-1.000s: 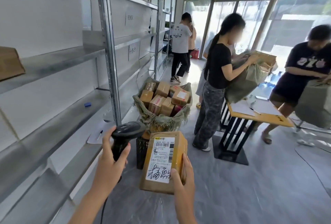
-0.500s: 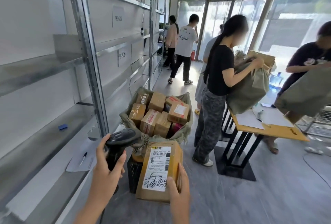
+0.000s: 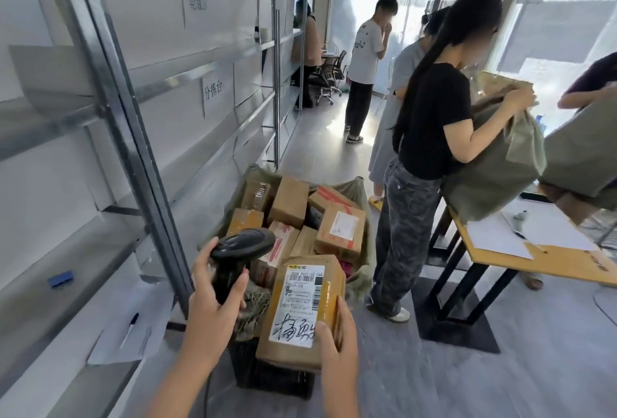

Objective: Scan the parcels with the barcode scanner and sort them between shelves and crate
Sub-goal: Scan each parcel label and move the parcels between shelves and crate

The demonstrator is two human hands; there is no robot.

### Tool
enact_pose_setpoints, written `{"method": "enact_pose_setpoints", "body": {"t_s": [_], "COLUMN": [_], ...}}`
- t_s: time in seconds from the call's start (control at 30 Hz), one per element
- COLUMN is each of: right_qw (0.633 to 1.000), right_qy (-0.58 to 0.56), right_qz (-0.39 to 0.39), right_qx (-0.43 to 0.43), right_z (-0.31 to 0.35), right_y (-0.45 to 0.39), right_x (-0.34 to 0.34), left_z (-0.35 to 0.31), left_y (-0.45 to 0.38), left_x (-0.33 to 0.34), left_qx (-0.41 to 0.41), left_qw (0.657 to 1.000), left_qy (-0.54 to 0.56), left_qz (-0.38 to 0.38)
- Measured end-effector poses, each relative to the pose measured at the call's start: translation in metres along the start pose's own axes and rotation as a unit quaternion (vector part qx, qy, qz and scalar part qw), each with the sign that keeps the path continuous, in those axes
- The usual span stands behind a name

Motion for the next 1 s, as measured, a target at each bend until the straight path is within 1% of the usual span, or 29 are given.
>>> {"method": "enact_pose_setpoints", "body": {"t_s": [0.17,0.3,0.43,0.57,0.7,0.87,1.0], "right_qw": [1.000,0.999,0.999,0.998,0.996,0.980,0.971], "right_qy": [-0.006,-0.012,0.000,0.022,0.077,0.196,0.238], "right_qz": [0.020,0.037,0.040,0.050,0.034,-0.009,-0.030], "right_qx": [-0.014,-0.025,-0.026,-0.036,-0.018,0.014,-0.001], "right_z": [0.029,0.058,0.072,0.083,0.076,0.070,0.075], "right_y": [-0.079,-0.136,-0.182,-0.231,-0.274,-0.316,-0.334], "right_x": [0.021,0.040,0.064,0.096,0.126,0.144,0.150], "left_z": [0.025,0.038,0.061,0.084,0.107,0.131,0.145], "left_y": [-0.063,-0.103,-0.133,-0.162,-0.190,-0.221,-0.249], "left_x": [0.035,0.054,0.067,0.072,0.075,0.075,0.079], "left_qx": [-0.029,-0.029,-0.059,-0.060,-0.078,-0.098,-0.106], "left_qw": [0.999,0.999,0.998,0.998,0.997,0.995,0.993], "left_qy": [-0.004,-0.009,-0.009,0.004,0.014,0.028,0.039], "left_qz": [-0.014,-0.036,-0.032,-0.031,-0.011,0.008,0.028]}}
Point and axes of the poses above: each hand's wrist, its own y-axis away from the middle knuckle, its own x-axis out of the palm, z = x × y, the point moved 3 cm from there along -y, towards the middle knuckle, and after that the axes turned 7 degrees about x, right-handed, at the moved point
